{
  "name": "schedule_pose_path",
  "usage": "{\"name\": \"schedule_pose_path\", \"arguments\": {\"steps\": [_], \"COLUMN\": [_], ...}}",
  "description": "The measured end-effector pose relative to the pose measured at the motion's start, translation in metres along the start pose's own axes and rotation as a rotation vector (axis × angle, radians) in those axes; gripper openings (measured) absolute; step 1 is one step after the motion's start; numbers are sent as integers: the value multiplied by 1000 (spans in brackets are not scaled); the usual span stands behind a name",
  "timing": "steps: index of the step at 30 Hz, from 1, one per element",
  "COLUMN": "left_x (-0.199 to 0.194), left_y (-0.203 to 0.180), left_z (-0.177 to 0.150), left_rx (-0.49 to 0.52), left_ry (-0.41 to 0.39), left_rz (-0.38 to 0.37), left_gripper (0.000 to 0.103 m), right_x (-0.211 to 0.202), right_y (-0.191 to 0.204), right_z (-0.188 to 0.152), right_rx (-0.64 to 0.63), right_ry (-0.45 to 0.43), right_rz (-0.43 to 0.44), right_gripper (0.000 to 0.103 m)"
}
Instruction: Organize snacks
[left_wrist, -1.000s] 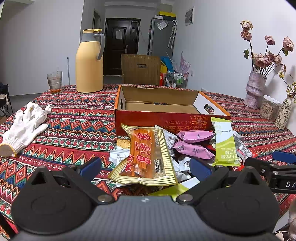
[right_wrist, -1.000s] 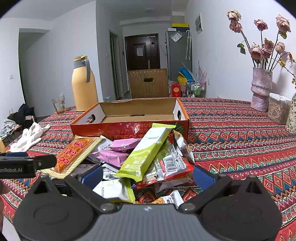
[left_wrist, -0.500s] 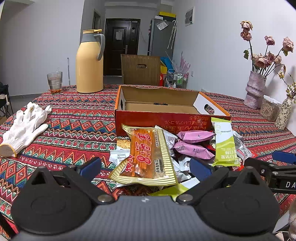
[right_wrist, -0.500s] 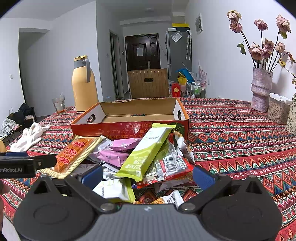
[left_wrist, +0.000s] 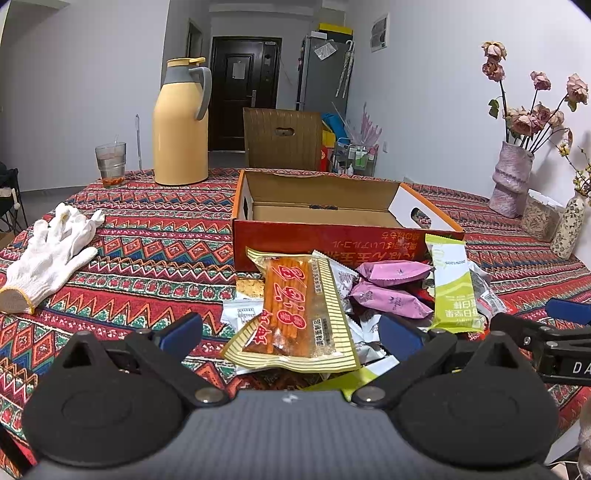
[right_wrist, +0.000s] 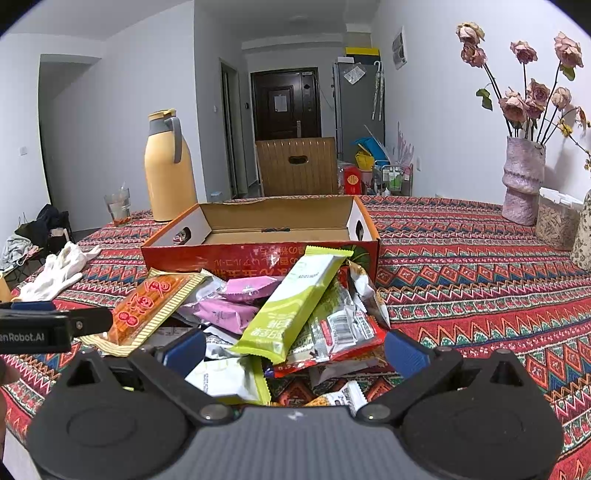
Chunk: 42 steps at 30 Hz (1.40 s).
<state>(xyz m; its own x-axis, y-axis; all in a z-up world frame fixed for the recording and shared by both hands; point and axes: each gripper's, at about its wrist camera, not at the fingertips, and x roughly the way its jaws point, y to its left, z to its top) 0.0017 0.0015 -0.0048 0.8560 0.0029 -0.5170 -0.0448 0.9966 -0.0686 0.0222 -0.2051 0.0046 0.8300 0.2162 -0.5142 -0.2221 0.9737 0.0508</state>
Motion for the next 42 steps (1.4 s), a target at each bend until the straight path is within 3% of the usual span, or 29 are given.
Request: {"name": "schedule_pose_path", "arguments": {"steps": [10, 14, 21, 24, 34, 42], "left_x": [12, 17, 26, 26, 28, 33], "left_y": [5, 5, 2, -1, 2, 4], "left_z": [8, 11, 13, 13, 9, 10], "left_rx": [-3, -4, -10, -11, -51, -56], "left_ry": [5, 5, 15, 17, 24, 40], "left_rz": [35, 55, 83, 105, 113, 115], "left_gripper": [103, 103, 103, 103, 103, 103], "right_x": [26, 49, 85, 95, 92, 77], "right_y": [12, 15, 24, 23, 21, 13], "right_z": [20, 30, 34, 32, 34, 41], "right_rx": [-52, -61, -119, -133, -163, -106], "right_ry": [5, 43, 106, 140, 162, 108], "right_rz": [1, -16, -88, -99, -78, -46], "right_gripper": [80, 69, 63, 55, 38, 37]}}
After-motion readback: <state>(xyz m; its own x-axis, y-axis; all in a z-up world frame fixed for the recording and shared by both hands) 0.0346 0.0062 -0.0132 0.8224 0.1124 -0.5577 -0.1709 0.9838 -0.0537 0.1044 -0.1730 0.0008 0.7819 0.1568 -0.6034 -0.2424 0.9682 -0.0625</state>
